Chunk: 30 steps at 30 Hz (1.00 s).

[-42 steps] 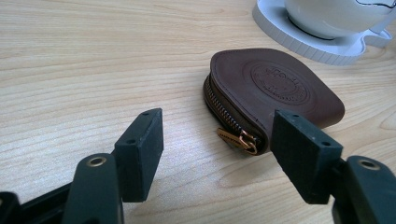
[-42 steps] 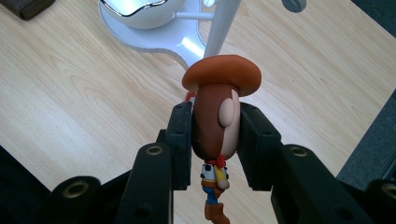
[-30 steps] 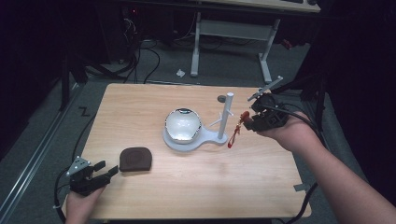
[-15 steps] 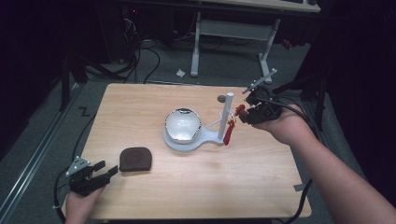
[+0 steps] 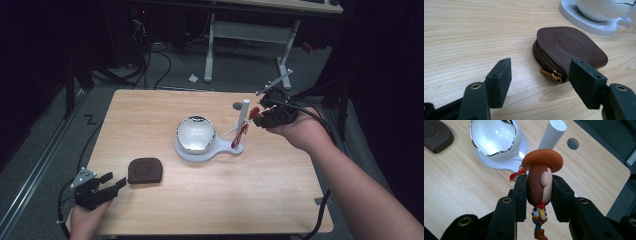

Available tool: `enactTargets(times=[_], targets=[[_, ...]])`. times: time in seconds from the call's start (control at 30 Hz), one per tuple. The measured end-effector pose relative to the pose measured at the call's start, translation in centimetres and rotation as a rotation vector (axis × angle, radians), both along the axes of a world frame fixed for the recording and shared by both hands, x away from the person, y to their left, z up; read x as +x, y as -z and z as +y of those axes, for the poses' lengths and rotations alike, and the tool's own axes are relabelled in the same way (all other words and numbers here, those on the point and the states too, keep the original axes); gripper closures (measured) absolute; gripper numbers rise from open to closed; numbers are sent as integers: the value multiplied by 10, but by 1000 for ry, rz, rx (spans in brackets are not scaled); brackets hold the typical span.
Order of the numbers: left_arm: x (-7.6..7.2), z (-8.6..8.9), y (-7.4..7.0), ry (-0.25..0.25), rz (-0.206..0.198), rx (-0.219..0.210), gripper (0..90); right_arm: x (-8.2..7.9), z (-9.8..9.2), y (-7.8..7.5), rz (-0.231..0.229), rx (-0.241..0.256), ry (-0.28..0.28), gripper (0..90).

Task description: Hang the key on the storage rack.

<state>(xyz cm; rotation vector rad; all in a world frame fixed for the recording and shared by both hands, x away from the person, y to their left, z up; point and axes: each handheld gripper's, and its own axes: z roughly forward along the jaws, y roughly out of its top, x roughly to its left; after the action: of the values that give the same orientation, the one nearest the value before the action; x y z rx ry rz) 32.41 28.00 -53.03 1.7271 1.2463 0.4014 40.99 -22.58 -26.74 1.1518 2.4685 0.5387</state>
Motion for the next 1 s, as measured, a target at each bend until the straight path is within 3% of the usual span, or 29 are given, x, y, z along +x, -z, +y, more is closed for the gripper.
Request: enactTargets(times=[0.43,1.0], targets=[[0,-1,0,3,2,3,353,-1,-20,19,21,17,34,683],[0,-2,1,5,5,5,354,-1,-31,77,76,85,58,681]])
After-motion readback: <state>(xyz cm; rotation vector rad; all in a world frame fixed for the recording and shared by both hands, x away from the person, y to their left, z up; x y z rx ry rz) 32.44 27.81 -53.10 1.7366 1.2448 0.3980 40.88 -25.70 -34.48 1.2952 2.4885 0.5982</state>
